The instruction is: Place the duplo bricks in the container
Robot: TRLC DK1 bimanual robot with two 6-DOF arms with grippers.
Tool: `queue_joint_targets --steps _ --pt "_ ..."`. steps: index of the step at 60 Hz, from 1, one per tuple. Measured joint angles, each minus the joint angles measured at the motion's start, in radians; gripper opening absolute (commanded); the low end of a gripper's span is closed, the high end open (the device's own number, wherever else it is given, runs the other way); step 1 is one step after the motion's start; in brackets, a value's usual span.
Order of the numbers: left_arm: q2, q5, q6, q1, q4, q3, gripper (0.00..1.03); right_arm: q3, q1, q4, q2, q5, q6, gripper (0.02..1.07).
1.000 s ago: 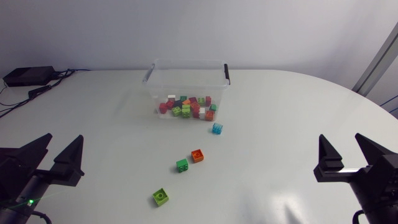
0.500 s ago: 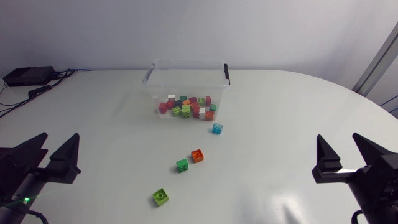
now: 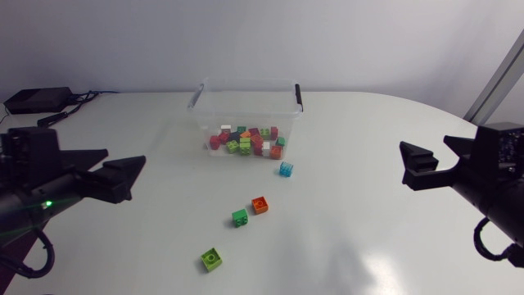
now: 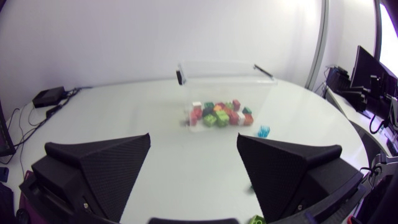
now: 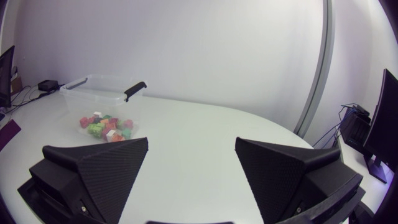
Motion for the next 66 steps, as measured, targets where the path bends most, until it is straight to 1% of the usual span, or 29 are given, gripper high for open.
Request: queue_joint_targets --steps 4,6,8,11,17,20,23,30,40,44,47,49,56,66 --pt "0.117 -0.017 0.001 -0.048 -0.079 0.064 0.96 0.026 0.000 -0.023 0.066 -0.016 0.013 1.03" --pt "0.160 -0.019 0.004 -0.059 -0.113 0.090 0.96 0.035 0.000 -0.036 0.091 -0.025 0.022 1.03" --pt "0.228 -0.026 0.013 -0.074 -0.171 0.132 0.96 0.049 0.000 -0.060 0.116 -0.031 0.027 1.03" --pt "0.304 -0.030 0.041 -0.099 -0.213 0.175 0.96 0.064 0.000 -0.087 0.142 -0.039 0.031 1.03" --pt "0.427 -0.028 0.139 -0.155 -0.300 0.238 0.96 0.098 0.000 -0.148 0.182 -0.066 0.031 1.03" --pt "0.478 -0.023 0.163 -0.177 -0.335 0.261 0.97 0.117 0.000 -0.187 0.199 -0.093 0.031 1.03" --pt "0.557 -0.021 0.195 -0.211 -0.392 0.298 0.97 0.143 -0.006 -0.232 0.222 -0.139 0.031 1.03" --pt "0.653 -0.014 0.233 -0.279 -0.464 0.334 0.96 0.181 -0.026 -0.283 0.264 -0.190 0.031 1.03" --pt "0.731 -0.006 0.241 -0.375 -0.499 0.340 0.96 0.212 -0.027 -0.314 0.334 -0.212 0.024 1.03" --pt "0.760 -0.005 0.241 -0.408 -0.501 0.340 0.95 0.219 -0.026 -0.319 0.359 -0.214 -0.009 1.03" --pt "0.784 -0.003 0.241 -0.427 -0.502 0.340 0.93 0.229 -0.022 -0.343 0.371 -0.213 -0.045 1.03" --pt "0.799 -0.003 0.240 -0.436 -0.501 0.340 0.92 0.241 -0.010 -0.373 0.383 -0.209 -0.092 1.03" --pt "0.856 -0.003 0.240 -0.455 -0.502 0.341 0.91 0.264 0.016 -0.389 0.429 -0.210 -0.188 1.02" --pt "0.905 -0.003 0.240 -0.478 -0.501 0.349 0.85 0.291 0.061 -0.394 0.481 -0.209 -0.222 1.02"
